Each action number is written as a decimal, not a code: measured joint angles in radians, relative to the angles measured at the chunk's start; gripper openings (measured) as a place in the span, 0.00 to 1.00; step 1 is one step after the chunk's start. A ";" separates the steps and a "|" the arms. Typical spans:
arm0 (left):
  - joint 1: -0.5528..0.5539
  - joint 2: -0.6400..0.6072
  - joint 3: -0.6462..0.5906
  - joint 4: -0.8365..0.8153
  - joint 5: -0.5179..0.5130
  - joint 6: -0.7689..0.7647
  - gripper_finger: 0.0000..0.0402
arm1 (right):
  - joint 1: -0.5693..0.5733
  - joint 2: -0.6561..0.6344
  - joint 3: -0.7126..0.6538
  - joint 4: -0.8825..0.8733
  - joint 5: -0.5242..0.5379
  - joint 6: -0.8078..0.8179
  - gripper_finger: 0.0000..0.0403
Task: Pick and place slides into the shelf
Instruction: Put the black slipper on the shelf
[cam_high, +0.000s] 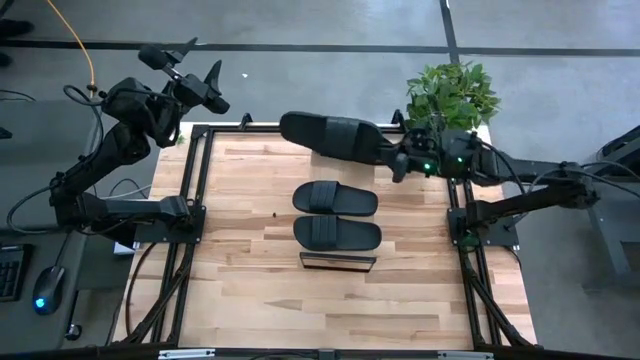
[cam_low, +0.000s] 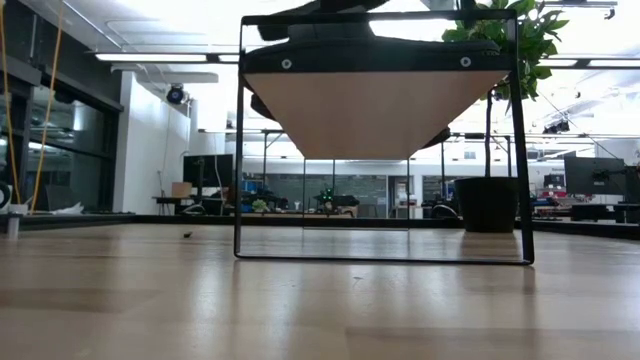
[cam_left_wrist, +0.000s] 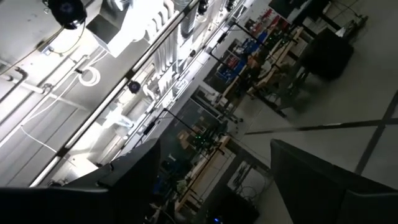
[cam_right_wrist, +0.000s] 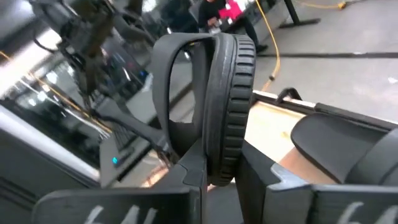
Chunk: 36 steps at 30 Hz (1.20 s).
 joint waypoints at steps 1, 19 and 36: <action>0.000 0.000 0.000 0.000 0.000 0.000 0.71 | 0.006 -0.015 -0.034 0.042 0.008 0.004 0.09; 0.000 0.003 0.000 -0.015 0.008 -0.009 0.71 | 0.013 -0.069 -0.418 0.409 0.017 0.093 0.09; 0.000 0.004 0.000 -0.040 0.011 -0.034 0.71 | 0.013 -0.071 -0.624 0.604 0.074 0.168 0.09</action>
